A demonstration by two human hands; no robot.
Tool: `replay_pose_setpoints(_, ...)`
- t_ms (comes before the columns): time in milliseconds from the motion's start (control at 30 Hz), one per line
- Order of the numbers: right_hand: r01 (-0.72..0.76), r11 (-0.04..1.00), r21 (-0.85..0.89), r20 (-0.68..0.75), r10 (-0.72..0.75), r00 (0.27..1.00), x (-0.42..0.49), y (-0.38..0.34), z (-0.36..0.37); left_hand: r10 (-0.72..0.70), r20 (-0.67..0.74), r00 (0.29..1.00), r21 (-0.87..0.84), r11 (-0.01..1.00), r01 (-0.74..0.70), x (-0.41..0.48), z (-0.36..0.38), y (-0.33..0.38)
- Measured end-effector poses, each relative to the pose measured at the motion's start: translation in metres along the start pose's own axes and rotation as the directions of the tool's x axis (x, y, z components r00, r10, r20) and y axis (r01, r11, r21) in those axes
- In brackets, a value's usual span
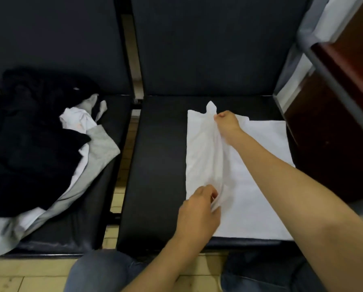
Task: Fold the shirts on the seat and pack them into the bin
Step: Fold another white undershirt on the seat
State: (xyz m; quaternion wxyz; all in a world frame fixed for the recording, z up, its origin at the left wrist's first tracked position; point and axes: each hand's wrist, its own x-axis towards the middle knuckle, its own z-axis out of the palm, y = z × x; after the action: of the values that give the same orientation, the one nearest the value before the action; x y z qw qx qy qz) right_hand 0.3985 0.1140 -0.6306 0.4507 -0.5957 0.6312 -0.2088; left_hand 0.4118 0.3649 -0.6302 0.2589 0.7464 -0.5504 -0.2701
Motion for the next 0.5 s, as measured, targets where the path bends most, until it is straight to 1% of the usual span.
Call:
replay_pose_setpoints(67,-0.019,0.999,-0.034,0.011,0.019,1.0,0.004,0.013,-0.007,0.014,0.04,0.999,0.083,0.996,-0.018,0.0,0.012,0.005)
replay_pose_setpoints(133,0.008,0.999,-0.045,0.026,-0.007,1.0,0.002,0.019,-0.006,0.03,0.039,0.999,0.108,0.994,-0.034,-0.002,0.016,0.006)
replay_pose_setpoints(167,0.045,0.998,-0.053,0.05,-0.043,0.998,0.0,0.021,-0.005,0.04,0.04,0.998,0.113,0.993,-0.045,-0.003,0.017,0.005)
replay_pose_setpoints(233,0.155,0.98,-0.128,0.105,-0.142,0.984,-0.006,0.022,-0.003,0.09,0.046,0.995,0.109,0.99,-0.094,-0.006,0.017,0.005)
replay_pose_setpoints(300,0.232,0.956,-0.178,0.098,-0.217,0.971,-0.009,0.023,-0.003,0.156,0.057,0.986,0.11,0.981,-0.162,-0.009,0.017,0.006)
replay_pose_setpoints(367,0.242,0.954,-0.177,0.063,-0.234,0.97,-0.009,0.025,-0.003,0.182,0.093,0.979,0.111,0.975,-0.192,-0.011,0.018,0.005)
replay_pose_setpoints(400,0.237,0.95,-0.202,0.067,-0.228,0.971,-0.009,0.028,-0.002,0.177,0.116,0.977,0.109,0.976,-0.189,-0.011,0.019,0.005)
replay_pose_setpoints(500,0.265,0.916,-0.3,0.134,-0.234,0.963,-0.012,0.033,-0.003,0.153,0.144,0.978,0.098,0.981,-0.168,-0.011,0.019,0.007)
